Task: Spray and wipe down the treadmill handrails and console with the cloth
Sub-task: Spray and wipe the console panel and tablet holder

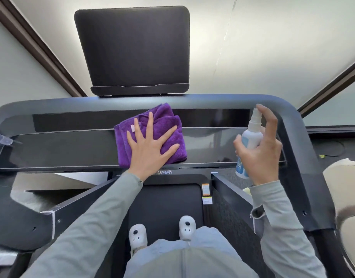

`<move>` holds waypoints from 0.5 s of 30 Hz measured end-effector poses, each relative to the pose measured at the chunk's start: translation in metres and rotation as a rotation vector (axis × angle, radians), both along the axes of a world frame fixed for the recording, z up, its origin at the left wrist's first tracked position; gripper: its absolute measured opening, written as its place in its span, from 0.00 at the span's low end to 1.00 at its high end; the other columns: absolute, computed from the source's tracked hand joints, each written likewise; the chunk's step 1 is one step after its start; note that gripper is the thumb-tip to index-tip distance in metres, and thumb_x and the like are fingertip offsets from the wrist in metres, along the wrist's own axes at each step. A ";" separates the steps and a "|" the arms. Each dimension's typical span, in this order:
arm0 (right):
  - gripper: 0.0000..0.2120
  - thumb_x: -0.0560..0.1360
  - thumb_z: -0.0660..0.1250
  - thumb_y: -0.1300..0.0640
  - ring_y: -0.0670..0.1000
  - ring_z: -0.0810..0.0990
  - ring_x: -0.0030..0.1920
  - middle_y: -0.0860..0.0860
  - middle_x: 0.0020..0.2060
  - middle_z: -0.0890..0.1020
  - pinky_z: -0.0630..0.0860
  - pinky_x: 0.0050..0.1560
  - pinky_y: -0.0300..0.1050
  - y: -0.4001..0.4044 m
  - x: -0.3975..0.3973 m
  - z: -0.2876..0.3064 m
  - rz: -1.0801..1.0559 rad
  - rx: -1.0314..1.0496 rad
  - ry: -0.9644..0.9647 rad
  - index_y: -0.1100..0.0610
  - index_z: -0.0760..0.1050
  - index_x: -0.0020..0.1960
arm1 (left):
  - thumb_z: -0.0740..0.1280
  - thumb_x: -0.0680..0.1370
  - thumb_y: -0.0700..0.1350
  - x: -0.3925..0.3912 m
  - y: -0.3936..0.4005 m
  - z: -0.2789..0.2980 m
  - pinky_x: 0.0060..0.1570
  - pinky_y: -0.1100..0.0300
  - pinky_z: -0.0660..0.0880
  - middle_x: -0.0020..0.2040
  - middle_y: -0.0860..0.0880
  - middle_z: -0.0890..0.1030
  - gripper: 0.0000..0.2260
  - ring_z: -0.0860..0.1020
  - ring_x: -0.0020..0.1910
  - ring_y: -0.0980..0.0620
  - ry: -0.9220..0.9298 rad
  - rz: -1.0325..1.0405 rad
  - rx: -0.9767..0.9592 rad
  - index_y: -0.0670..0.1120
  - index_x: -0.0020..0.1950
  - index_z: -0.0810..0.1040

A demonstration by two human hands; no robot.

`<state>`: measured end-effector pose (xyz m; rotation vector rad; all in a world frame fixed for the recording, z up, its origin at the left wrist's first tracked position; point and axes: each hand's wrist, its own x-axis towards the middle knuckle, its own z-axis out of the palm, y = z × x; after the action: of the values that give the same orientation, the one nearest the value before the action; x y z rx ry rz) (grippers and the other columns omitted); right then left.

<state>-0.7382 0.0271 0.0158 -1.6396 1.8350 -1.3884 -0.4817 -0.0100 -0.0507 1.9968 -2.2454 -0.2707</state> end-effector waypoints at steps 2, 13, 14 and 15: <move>0.33 0.70 0.70 0.68 0.44 0.76 0.32 0.49 0.35 0.77 0.71 0.40 0.26 0.006 -0.011 -0.005 -0.041 0.013 0.001 0.51 0.65 0.71 | 0.47 0.76 0.71 -0.025 -0.005 0.000 0.70 0.30 0.45 0.80 0.48 0.36 0.25 0.36 0.76 0.33 -0.025 -0.017 -0.020 0.72 0.74 0.53; 0.34 0.69 0.70 0.69 0.45 0.77 0.33 0.54 0.37 0.79 0.68 0.38 0.24 0.045 -0.061 -0.011 -0.263 0.025 -0.012 0.46 0.64 0.68 | 0.51 0.78 0.68 -0.177 -0.029 0.001 0.67 0.28 0.35 0.80 0.44 0.38 0.24 0.32 0.74 0.30 0.013 -0.299 -0.099 0.69 0.74 0.60; 0.34 0.70 0.70 0.68 0.44 0.77 0.34 0.55 0.40 0.80 0.68 0.38 0.24 0.043 -0.063 -0.010 -0.268 0.028 -0.009 0.46 0.63 0.68 | 0.52 0.78 0.67 -0.190 -0.031 0.001 0.67 0.28 0.34 0.80 0.44 0.38 0.23 0.32 0.74 0.31 0.008 -0.326 -0.106 0.69 0.74 0.60; 0.33 0.70 0.70 0.68 0.44 0.77 0.34 0.56 0.42 0.80 0.68 0.38 0.24 0.041 -0.064 -0.009 -0.270 0.035 -0.009 0.45 0.63 0.68 | 0.52 0.78 0.67 -0.200 -0.031 0.000 0.67 0.28 0.34 0.80 0.44 0.38 0.23 0.32 0.74 0.31 0.001 -0.345 -0.112 0.68 0.73 0.61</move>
<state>-0.8024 0.0686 0.0073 -1.4059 2.1254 -1.4550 -0.6822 -0.0412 -0.0502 1.5494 -2.5342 -0.1720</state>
